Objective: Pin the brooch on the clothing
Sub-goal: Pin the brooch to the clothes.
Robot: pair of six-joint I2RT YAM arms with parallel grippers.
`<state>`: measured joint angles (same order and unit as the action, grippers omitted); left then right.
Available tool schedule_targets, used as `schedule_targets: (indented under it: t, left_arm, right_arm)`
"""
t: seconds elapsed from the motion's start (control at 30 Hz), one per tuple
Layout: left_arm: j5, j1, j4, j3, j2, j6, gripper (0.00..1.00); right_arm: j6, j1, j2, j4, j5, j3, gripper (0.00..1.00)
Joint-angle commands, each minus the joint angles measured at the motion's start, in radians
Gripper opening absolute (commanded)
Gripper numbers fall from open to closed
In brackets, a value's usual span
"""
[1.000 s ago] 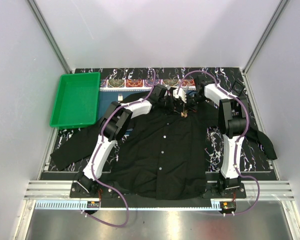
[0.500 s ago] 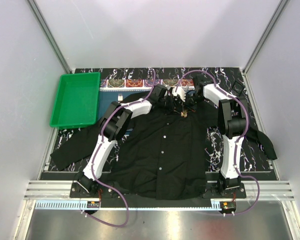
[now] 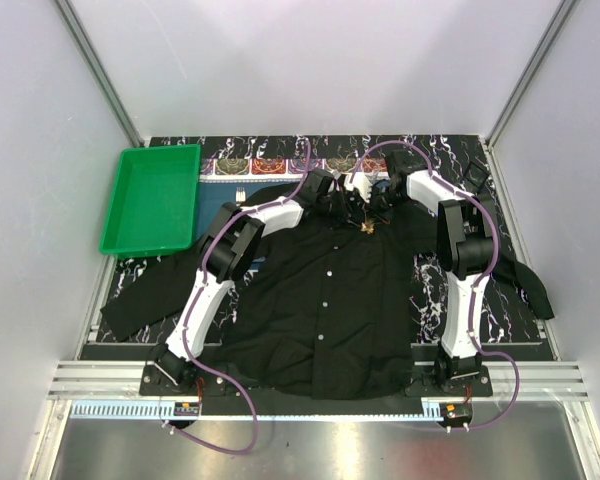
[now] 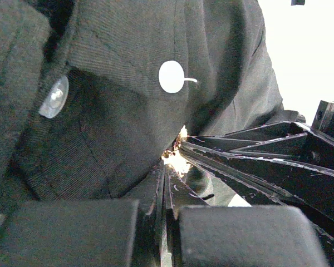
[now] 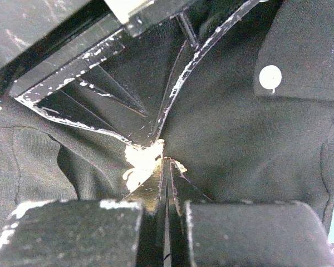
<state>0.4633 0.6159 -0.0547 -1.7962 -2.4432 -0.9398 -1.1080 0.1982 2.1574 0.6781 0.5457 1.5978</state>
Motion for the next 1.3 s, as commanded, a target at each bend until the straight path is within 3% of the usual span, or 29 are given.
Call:
schedule_targets:
  t: [0.0,0.13,0.23,0.27,0.47,1.27]
  left_arm:
    - [-0.025,-0.013,-0.091,0.012,-0.014,0.012,0.00]
    - [0.003,-0.027,0.013,0.093,0.013,-0.066,0.00]
    - [0.000,-0.045,0.175,0.200,0.077,-0.126,0.00]
    - [0.005,-0.053,0.308,0.231,0.091,-0.169,0.00]
    - [0.041,-0.056,0.463,0.265,0.099,-0.234,0.00]
    - [0.020,-0.030,0.349,0.244,0.069,-0.238,0.00]
  right_arm:
    - [-0.015,0.010,0.029,-0.114,-0.102,-0.036,0.00]
    - [-0.019,0.010,0.025,-0.115,-0.099,-0.042,0.00]
    - [-0.030,0.017,0.027,-0.112,-0.104,-0.045,0.00]
    - [-0.042,0.020,0.028,-0.112,-0.105,-0.050,0.00]
    - [-0.061,0.021,0.028,-0.109,-0.105,-0.053,0.00]
    - [-0.076,0.020,-0.004,-0.133,-0.121,-0.078,0.03]
